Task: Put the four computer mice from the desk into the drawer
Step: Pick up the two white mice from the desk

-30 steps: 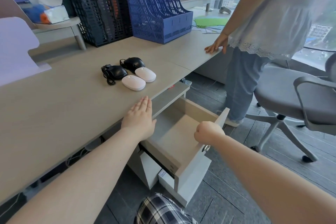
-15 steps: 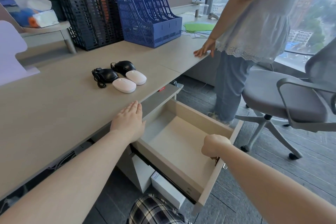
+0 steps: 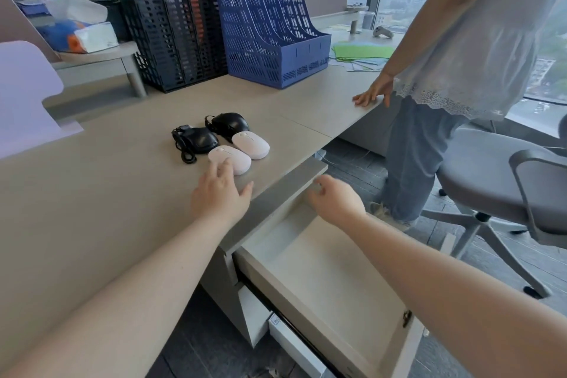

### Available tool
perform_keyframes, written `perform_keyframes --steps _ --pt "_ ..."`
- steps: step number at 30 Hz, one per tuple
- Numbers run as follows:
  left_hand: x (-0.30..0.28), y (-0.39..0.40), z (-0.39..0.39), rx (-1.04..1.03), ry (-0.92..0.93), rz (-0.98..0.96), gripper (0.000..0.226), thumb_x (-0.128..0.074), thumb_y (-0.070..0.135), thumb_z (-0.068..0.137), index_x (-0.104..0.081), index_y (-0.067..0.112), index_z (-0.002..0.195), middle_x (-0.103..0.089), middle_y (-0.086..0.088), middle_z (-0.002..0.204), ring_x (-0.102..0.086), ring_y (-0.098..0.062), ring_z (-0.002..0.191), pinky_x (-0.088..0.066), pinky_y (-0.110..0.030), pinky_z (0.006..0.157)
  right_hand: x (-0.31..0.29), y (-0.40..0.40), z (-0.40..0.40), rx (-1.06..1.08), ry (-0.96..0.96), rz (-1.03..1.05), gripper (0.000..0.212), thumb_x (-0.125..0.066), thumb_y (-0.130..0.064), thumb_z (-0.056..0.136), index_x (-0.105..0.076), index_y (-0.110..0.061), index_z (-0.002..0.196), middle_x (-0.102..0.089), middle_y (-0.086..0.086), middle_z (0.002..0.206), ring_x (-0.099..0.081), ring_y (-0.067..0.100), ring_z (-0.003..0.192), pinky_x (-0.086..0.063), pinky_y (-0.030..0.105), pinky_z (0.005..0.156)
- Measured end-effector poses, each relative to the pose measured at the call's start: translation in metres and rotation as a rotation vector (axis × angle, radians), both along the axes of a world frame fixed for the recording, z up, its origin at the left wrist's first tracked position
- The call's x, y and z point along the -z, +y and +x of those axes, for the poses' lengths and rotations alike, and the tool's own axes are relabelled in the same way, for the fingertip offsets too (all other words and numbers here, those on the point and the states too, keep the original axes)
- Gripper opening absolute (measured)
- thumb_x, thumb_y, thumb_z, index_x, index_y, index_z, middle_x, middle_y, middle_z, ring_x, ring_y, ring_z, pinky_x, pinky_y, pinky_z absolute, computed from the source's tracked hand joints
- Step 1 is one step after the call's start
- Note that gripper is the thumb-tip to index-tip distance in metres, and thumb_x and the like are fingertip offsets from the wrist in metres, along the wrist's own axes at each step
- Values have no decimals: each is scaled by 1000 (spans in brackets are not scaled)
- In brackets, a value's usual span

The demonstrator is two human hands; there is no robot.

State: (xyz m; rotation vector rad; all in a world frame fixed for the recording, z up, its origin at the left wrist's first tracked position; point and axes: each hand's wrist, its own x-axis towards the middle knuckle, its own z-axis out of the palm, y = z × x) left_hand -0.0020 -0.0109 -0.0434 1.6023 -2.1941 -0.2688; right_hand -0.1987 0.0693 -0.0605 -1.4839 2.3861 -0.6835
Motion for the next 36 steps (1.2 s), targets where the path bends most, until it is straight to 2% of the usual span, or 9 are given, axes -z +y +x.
perform_keyframes --steps 3,7,13,16,23,26,31,34,36 --pt "4 -29 0 -61 155 51 77 -62 53 78 -32 16 139 -43 -12 140 -38 -31 130 -38 -42 102 -18 -46 15 -64 -40 -172 48 -51 -42 91 -47 -22 134 -56 3 132 -43 25 129 -43 40 99" --pt "3 -57 -3 -52 203 89 92 -68 60 69 -32 13 139 -42 -13 142 -38 -30 132 -35 -40 104 -27 -102 34 -162 -81 -164 61 -55 -45 88 -37 -24 142 -50 5 140 -38 27 134 -38 41 104" --pt "3 -68 -8 -56 273 112 101 -74 65 59 -34 16 138 -44 -11 139 -40 -29 130 -36 -38 105 -27 -143 46 -177 -132 -105 68 -57 -53 82 -39 -21 140 -56 6 136 -50 30 125 -44 42 99" --pt "3 -65 -8 -63 284 107 106 -77 61 57 -29 20 141 -42 -11 138 -38 -29 131 -34 -36 105 -28 -148 40 -181 -74 -75 57 -59 -55 79 -55 -17 122 -64 6 120 -58 31 114 -46 34 81" --pt "-4 -36 -18 -17 254 126 109 -72 61 51 -26 22 142 -42 -9 137 -37 -28 131 -34 -38 105 -52 -102 5 -199 190 92 47 -60 -51 79 -59 -8 98 -52 4 89 -52 26 88 -36 30 68" --pt "-9 -8 -38 18 214 97 107 -76 60 57 -25 22 143 -43 -10 135 -38 -28 129 -35 -39 105 -47 -67 -17 -104 114 70 42 -62 -49 77 -57 -8 89 -55 2 81 -52 24 81 -38 29 66" --pt "-2 44 -71 149 243 30 105 -79 56 58 -27 20 142 -45 -7 130 -39 -27 122 -35 -34 99 -9 -9 -50 66 -21 48 44 -50 -55 78 -59 -12 73 -60 -1 72 -60 24 76 -41 30 59" --pt "25 72 -86 203 218 65 103 -77 54 60 -26 20 143 -44 -6 129 -37 -25 123 -34 -32 100 18 13 -65 45 -32 135 40 -58 -51 76 -65 -15 91 -68 1 90 -61 23 83 -50 34 73" --pt "48 85 -92 189 167 143 103 -73 56 62 -22 21 144 -41 -6 131 -36 -25 126 -36 -33 100 34 20 -70 11 -36 189 44 -68 -45 72 -64 -15 105 -68 3 100 -57 21 85 -48 33 74"
